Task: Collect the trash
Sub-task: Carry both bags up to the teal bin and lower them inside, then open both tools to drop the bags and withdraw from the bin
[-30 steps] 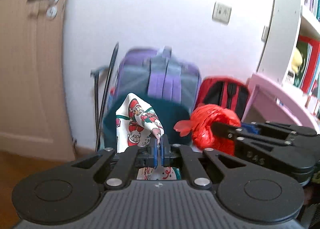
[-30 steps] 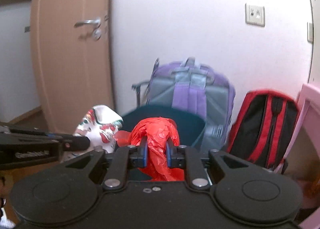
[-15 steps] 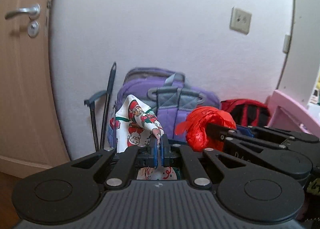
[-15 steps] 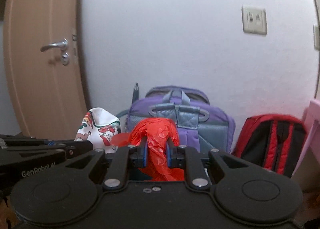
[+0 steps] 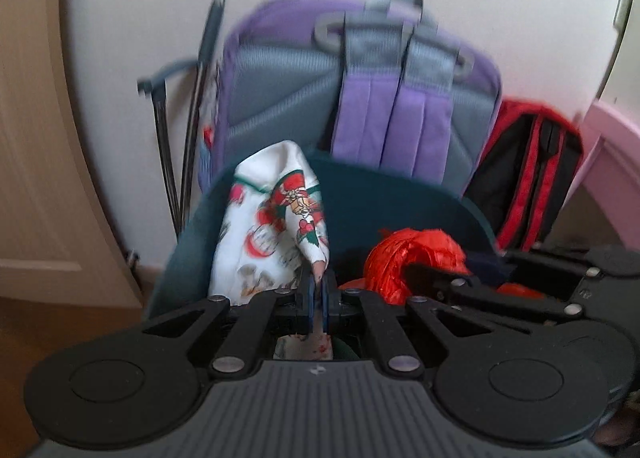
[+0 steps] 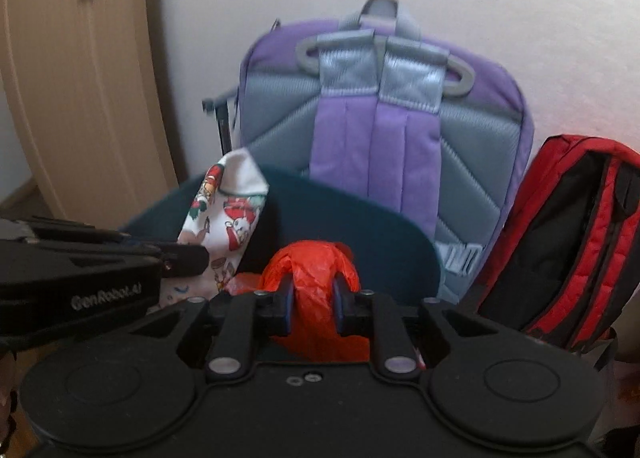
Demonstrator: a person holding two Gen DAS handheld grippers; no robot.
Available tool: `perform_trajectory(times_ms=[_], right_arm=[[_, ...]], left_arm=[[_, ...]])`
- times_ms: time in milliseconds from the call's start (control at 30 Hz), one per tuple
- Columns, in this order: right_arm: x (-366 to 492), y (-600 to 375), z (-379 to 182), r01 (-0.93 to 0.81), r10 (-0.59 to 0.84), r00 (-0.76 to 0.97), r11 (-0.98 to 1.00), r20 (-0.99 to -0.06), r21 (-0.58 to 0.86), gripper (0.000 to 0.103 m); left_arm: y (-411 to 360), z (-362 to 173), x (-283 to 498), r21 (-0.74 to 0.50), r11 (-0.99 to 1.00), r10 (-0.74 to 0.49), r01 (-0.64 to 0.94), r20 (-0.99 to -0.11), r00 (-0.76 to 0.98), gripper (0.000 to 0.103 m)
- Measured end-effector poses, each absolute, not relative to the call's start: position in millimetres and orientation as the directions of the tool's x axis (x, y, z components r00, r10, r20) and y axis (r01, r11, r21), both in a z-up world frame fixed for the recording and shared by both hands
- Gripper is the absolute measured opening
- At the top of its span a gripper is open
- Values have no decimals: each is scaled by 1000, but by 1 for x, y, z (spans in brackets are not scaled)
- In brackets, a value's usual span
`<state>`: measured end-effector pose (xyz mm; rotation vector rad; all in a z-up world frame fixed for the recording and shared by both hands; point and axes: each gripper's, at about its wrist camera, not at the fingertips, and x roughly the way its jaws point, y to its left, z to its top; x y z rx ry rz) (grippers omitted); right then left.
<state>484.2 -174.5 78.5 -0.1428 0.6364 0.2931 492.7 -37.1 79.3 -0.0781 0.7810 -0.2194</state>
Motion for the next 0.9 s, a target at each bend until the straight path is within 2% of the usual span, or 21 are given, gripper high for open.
perform_trajectory(times_ms=[67, 167, 300, 400, 533, 900], right_arm=[[483, -172, 75, -327, 223, 750, 943, -623, -56, 21], [479, -167, 73, -340, 210, 741, 936, -638, -86, 28], [472, -164, 75, -333, 185, 741, 936, -646, -113, 32], [467, -167, 79, -330, 188, 739, 938, -647, -105, 33], [452, -172, 90, -326, 187, 754, 939, -629, -111, 40], [391, -188, 133, -319, 201, 791, 941, -578, -109, 43]], left_arm=[[-37, 70, 493, -151, 974, -225, 167, -719, 658, 4], [-35, 59, 492, -158, 974, -224, 159, -742, 632, 4], [-36, 58, 483, -155, 975, -221, 159, -742, 632, 4], [-38, 64, 475, -153, 976, -219, 158, -737, 640, 5], [-42, 76, 461, -134, 977, -211, 165, -726, 655, 5], [-37, 117, 401, -140, 977, -214, 162, -692, 690, 6]])
